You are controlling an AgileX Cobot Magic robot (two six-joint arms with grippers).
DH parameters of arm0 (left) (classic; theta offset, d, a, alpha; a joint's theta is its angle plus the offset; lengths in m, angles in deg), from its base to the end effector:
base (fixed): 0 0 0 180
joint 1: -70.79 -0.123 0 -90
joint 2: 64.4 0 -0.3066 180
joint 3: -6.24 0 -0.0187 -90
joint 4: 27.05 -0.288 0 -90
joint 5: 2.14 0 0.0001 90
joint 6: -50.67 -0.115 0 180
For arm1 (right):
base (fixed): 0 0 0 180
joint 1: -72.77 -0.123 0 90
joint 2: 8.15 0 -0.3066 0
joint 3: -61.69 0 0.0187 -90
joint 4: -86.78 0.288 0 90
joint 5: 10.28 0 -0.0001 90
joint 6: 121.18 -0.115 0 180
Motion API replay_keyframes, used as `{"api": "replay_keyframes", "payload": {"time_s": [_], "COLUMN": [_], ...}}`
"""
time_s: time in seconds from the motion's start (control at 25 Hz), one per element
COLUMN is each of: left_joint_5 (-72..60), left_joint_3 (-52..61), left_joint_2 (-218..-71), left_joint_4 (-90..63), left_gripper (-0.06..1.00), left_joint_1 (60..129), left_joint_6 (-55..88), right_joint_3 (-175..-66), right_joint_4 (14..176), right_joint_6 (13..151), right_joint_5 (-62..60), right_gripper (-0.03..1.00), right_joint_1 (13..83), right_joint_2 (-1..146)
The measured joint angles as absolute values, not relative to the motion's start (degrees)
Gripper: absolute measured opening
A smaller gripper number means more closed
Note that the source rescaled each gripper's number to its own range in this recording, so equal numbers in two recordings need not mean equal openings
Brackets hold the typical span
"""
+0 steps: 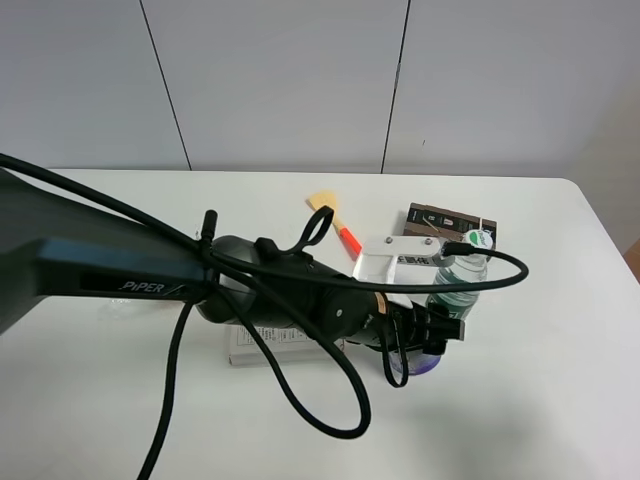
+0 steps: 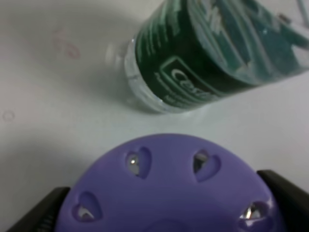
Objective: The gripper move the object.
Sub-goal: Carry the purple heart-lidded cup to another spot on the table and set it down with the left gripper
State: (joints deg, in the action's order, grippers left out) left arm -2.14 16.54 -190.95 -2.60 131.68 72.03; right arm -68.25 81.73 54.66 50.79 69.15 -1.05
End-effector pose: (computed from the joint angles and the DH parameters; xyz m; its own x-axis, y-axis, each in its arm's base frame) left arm 0.2295 -0.4122 0.0880 -0.8739 0.0955 -0.4767 0.3545 0.7961 -0.4904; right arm 0.0291 -0.0070 0.2786 -0.4703 0.0001 -0.8825 0.0189 0.9998 -0.0100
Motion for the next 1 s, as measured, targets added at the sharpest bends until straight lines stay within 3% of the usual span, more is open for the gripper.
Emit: {"api": "replay_keyframes", "payload": {"time_s": [0.92, 1.0], "left_joint_5": [-0.8, -0.7], "left_joint_3": [15.9, 15.2], "left_joint_2": [-191.2, -191.0], "left_joint_4": [-3.8, -3.0], "left_gripper": [0.03, 0.08], "left_joint_1": [131.7, 131.7], "left_joint_6": [73.7, 73.9], "right_joint_3": [-68.2, -68.2], "right_joint_4": [81.7, 81.7], "right_joint_6": [54.7, 54.7], "right_joint_5": [50.8, 50.8], "right_gripper": [1.0, 1.0], "right_joint_1": [69.2, 69.2], "right_joint_2": [-1.0, -1.0]}}
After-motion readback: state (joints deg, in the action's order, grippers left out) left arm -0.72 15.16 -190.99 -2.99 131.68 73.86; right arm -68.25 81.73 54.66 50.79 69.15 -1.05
